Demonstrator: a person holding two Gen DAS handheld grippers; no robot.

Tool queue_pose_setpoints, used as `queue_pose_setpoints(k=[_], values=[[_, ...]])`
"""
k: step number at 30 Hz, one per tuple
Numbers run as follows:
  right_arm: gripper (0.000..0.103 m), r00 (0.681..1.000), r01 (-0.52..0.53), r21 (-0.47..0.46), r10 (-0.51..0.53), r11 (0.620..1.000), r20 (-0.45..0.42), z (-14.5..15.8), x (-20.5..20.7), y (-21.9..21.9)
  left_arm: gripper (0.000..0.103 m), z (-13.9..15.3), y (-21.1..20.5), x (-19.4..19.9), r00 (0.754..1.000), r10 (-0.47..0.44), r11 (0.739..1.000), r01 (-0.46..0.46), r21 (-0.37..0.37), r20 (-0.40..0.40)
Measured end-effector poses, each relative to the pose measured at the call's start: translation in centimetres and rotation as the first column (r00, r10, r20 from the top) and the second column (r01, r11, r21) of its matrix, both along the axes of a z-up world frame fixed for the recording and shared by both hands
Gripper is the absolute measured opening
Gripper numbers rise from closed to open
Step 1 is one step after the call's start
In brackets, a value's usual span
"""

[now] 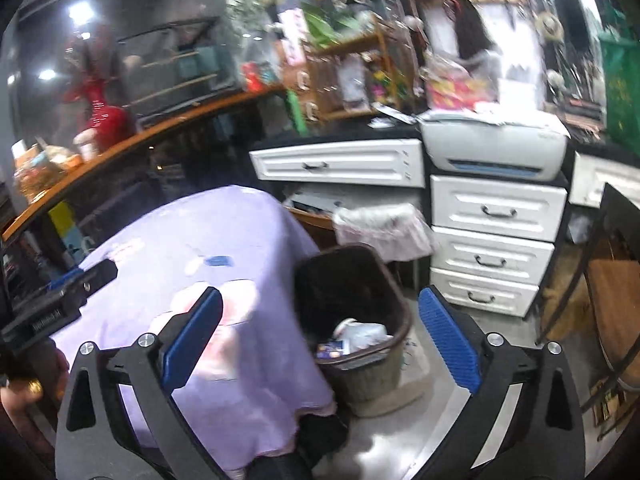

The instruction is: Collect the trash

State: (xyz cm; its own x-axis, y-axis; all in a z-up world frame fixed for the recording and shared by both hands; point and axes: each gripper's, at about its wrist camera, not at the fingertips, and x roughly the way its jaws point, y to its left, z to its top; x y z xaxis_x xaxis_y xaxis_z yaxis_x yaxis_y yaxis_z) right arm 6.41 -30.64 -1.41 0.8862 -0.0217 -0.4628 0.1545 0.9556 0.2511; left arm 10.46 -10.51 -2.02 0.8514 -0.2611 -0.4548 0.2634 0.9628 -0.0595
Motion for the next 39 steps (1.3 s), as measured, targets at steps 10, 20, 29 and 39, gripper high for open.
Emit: queue_pose_setpoints(k=[10, 20, 29, 39], values=[[0.097, 0.994, -0.03, -0.128, 0.044, 0.991, 0.104, 2.4, -5.6, 6.7, 0.098, 0.2, 5.8, -8.5, 0.977, 0.175, 0.979, -0.186, 0.08, 0.122], [0.097, 0.987, -0.042, -0.193, 0.071, 0.98, 0.145, 2.8, -9.2, 9.1, 0.098, 1.8, 8.0, -12.7, 0.945, 0.252, 0.966, -0.26, 0.009, 0.206], [0.097, 0.98, -0.037, -0.203, 0.075, 0.979, 0.182, 3.2, -10.4, 9.5, 0.098, 2.0, 8.1, -13.2, 0.94, 0.255, 0.964, -0.264, 0.009, 0.228], [0.097, 0.98, -0.045, -0.199, 0.082, 0.979, 0.18, 3.1, -10.3, 9.7, 0.098, 1.8, 8.7, -13.1, 0.942, 0.267, 0.962, -0.271, -0.006, 0.206]])
